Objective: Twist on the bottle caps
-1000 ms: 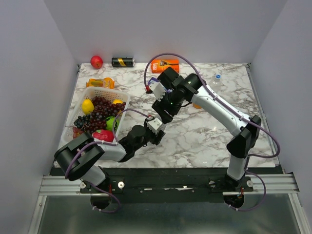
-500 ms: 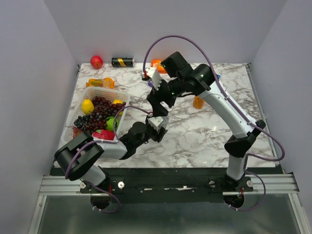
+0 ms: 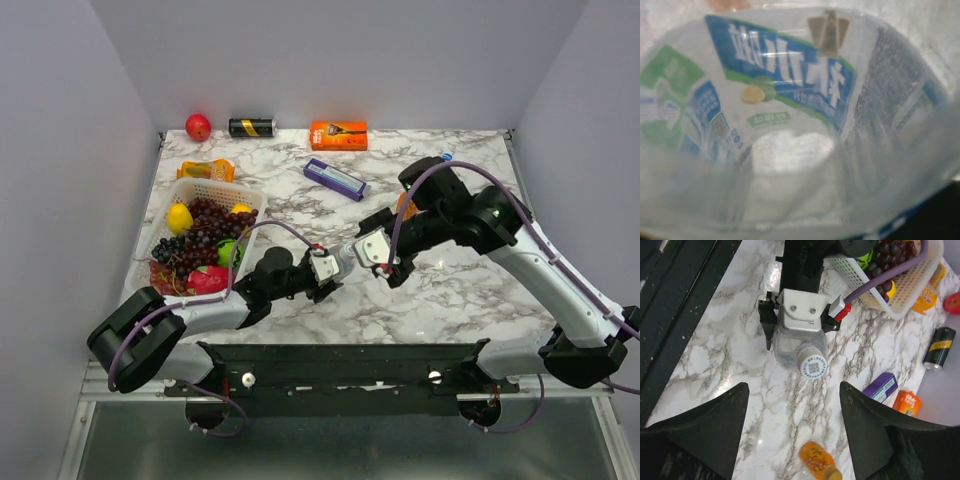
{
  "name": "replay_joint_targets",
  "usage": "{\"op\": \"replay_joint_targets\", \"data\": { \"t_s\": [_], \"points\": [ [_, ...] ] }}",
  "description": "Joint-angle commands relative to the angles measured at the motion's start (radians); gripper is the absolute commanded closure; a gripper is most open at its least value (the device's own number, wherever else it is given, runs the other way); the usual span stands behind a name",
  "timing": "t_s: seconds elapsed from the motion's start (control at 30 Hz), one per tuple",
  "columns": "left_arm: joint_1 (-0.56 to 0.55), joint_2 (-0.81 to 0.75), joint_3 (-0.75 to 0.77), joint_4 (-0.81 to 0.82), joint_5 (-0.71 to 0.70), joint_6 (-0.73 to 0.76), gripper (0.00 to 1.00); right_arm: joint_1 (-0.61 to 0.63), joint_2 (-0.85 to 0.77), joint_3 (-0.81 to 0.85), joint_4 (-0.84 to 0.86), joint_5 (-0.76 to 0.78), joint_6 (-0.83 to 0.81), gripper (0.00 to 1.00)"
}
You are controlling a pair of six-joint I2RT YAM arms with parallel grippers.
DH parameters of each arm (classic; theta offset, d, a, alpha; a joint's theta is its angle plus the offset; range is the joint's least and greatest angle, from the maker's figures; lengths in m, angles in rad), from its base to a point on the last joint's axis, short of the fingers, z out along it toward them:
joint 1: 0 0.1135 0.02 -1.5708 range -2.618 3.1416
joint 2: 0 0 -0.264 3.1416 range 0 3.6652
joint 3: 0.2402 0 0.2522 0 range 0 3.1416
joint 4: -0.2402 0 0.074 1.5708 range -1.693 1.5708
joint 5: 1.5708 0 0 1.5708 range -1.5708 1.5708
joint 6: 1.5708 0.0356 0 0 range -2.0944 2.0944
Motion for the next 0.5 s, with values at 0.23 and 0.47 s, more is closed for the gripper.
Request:
{"op": "replay_joint_targets", "data": {
  "t_s": [0.23,0.47],
  "points": [
    [0.008,-0.069,0.021,-0.172,0.091,0.134,1.0,-0.002,0.049,-0.034,-0.046,-0.13,-0.377,0.28],
    [0.012,-0.069,0.022,-0.165,0.089,0.137,1.0,-0.002,0.107,0.014,-0.218,-0.114,-0.513,0.3]
  ]
}}
